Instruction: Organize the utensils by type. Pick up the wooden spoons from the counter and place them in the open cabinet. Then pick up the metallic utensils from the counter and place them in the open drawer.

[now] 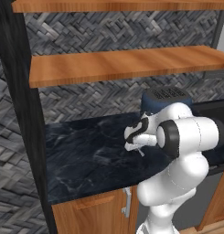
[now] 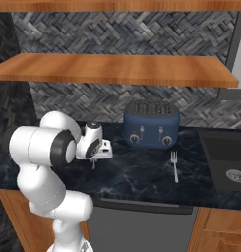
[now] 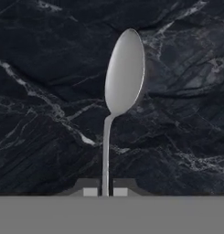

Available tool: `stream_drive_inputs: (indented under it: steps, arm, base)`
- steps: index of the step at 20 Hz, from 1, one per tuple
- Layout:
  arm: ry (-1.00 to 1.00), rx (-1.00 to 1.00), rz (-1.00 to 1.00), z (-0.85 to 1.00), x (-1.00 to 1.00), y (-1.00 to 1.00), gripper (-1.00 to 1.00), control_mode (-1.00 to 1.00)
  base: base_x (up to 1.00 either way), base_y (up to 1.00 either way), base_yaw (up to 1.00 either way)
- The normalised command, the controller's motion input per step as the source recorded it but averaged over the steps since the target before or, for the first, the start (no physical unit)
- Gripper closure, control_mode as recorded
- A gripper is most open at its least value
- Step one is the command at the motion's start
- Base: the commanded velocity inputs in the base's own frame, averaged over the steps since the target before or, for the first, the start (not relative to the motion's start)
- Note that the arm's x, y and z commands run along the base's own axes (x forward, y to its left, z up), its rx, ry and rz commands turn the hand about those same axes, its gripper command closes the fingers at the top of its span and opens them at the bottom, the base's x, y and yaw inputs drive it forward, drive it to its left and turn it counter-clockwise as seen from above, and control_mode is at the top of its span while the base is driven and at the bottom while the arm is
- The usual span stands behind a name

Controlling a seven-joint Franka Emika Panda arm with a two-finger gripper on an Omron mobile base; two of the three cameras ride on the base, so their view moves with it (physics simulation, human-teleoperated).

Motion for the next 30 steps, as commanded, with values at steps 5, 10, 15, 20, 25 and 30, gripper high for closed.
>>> stream_drive_inputs:
  steps: [5, 10, 15, 20, 25, 30]
  arm:
    - [0.0, 0.09, 0.0, 0.27, -0.22, 0.0, 1.0, -1.0]
    - [0.0, 0.01, 0.0, 0.39, -0.03, 0.04, 1.0, -1.0]
    - [0.0, 0.0, 0.0, 0.43, -0.2, 0.03, 1.0, -1.0]
    - [-0.07, 0.0, 0.01, 0.35, -0.54, -0.1, 1.0, -1.0]
    - [-0.15, 0.0, 0.03, 0.46, -0.51, -0.06, 1.0, -1.0]
    - [-0.08, 0.0, 0.02, 0.47, -0.28, 0.0, 1.0, -1.0]
  base:
    - [0.0, 0.0, 0.0]
    - [0.0, 0.0, 0.0]
    - [0.0, 0.0, 0.0]
    - [0.0, 0.0, 0.0]
    - [0.0, 0.0, 0.0]
    - [0.0, 0.0, 0.0]
